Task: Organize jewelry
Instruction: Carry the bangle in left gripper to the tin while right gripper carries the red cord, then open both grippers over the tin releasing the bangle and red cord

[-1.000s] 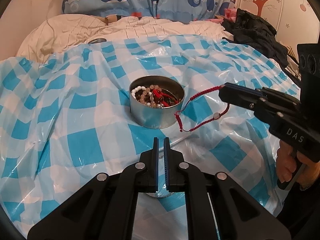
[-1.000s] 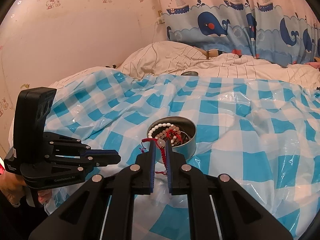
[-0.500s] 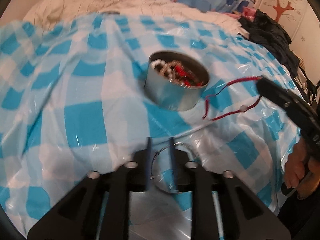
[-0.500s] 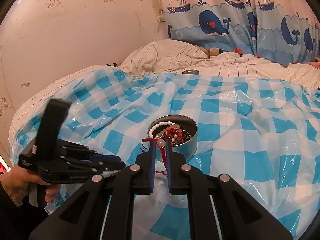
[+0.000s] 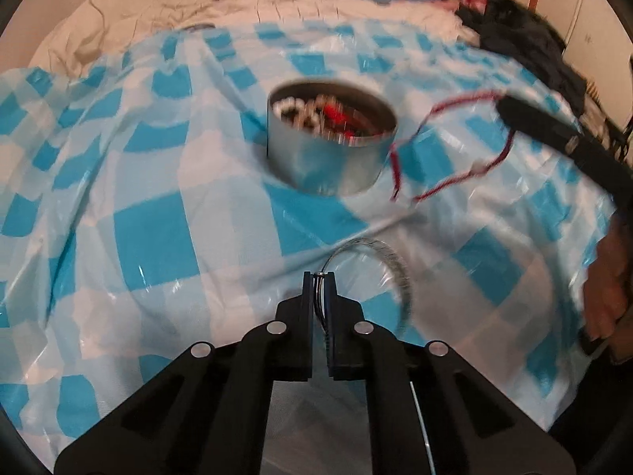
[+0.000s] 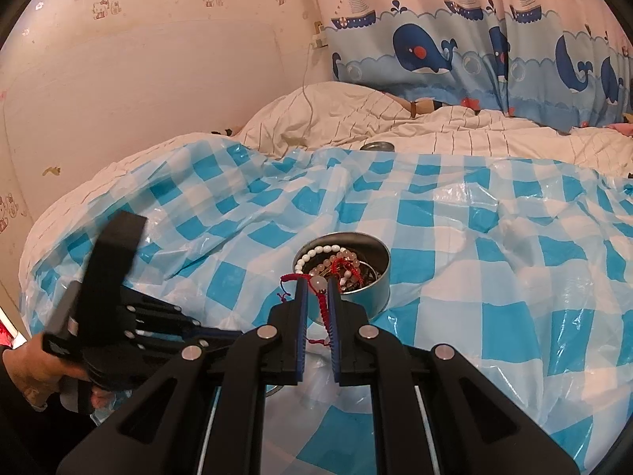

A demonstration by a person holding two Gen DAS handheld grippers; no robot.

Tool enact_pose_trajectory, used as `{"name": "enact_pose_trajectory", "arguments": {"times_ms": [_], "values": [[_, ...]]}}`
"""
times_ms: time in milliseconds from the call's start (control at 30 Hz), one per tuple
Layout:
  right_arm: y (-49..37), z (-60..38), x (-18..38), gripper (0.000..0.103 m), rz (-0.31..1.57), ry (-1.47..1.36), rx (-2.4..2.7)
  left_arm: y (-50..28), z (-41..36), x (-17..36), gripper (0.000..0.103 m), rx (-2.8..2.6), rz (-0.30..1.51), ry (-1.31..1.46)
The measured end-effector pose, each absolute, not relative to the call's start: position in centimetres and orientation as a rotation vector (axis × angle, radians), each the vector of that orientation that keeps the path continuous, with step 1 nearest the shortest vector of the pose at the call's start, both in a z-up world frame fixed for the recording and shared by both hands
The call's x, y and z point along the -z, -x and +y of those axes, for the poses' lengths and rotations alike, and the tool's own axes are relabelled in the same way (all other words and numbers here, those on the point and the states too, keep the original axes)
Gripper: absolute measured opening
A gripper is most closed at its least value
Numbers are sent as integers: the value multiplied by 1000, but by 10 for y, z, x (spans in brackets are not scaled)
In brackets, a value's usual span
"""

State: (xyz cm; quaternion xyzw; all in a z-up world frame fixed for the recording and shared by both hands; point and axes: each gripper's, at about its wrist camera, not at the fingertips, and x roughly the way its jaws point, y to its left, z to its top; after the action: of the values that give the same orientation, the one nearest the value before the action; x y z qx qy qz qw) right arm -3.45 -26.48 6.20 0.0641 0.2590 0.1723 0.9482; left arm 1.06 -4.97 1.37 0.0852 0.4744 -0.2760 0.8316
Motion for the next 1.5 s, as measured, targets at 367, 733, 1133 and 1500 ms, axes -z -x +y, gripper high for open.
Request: {"name": "enact_pose_trajectory", "arguments": {"times_ms": [367,733,1133,1500], "values": [[35,-269,-85,11,377,-135,-317,-30,-32,-66,4,631,885,58],[-3,-297,-87,11,354,-232,-226,-79,-67,-67,4,616,831,207],[-48,-287,-62,11,487,-294,-292,-119,-61,-27,17,492,964,333],[-78,-252,-22,36,672,-143,-240,-121,-23,-38,49,450,886,494]]}}
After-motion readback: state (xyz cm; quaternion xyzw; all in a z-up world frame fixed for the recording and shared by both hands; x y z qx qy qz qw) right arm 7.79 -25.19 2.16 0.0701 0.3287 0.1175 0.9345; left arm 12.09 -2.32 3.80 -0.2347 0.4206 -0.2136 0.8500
